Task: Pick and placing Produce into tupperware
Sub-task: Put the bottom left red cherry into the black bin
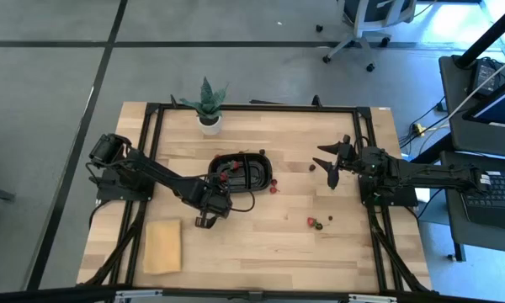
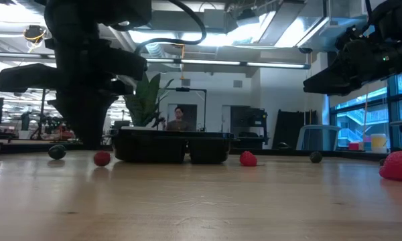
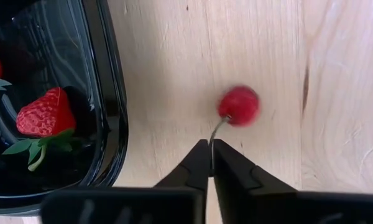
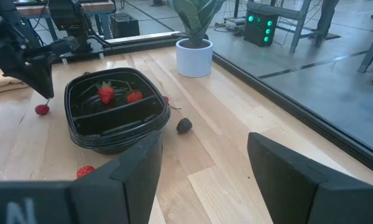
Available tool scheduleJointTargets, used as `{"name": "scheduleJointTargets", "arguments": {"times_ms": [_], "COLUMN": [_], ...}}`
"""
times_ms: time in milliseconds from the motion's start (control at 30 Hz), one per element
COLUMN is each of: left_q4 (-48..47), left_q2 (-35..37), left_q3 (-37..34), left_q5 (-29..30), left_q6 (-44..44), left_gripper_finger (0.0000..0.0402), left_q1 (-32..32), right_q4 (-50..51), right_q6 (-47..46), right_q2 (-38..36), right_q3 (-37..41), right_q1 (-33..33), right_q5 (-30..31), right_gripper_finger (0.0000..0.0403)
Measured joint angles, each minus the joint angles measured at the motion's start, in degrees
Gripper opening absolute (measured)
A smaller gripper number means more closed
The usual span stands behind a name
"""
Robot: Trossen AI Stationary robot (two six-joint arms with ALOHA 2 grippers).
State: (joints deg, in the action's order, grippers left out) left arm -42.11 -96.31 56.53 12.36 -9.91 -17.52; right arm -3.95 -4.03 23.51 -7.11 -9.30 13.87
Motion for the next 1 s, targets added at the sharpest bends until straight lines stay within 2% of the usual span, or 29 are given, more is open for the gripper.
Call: {"name": "scheduleJointTargets", "arguments": {"times_ms": [267, 467, 533, 633, 733, 1000], "left_q4": [-1.6, -9.0, -10.4, -13.4, -13.3, -9.5], "left_q2": [0.0, 0.7, 0.7, 0.8, 0.8, 0.8], "left_q3": [0.5, 6.6, 9.1, 12.2, 13.3, 12.0], "left_q5": [0.0, 0.4, 2.4, 8.9, 13.4, 11.9], "left_q6": [0.0, 0.4, 1.8, 4.6, 8.1, 12.0], "left_gripper_finger": [0.0002, 0.0002, 0.0002, 0.0001, 0.0001, 0.0001], "left_q1": [0.0, 0.0, 0.0, 0.2, 2.4, 12.6], "right_q4": [0.0, 0.0, 0.0, 0.0, 0.0, 0.0], "right_q6": [0.0, 0.0, 0.0, 0.0, 0.1, 0.1], "right_q2": [0.0, 0.0, 0.0, 0.0, 0.0, 0.0], "right_q3": [0.0, 0.0, 0.0, 0.0, 0.0, 0.0], "right_q1": [0.0, 0.0, 0.0, 0.0, 0.0, 0.0], "right_q5": [0.0, 0.0, 0.0, 0.0, 0.0, 0.0], "right_gripper_finger": [0.0238, 0.0238, 0.0238, 0.0238, 0.0238, 0.0238]}}
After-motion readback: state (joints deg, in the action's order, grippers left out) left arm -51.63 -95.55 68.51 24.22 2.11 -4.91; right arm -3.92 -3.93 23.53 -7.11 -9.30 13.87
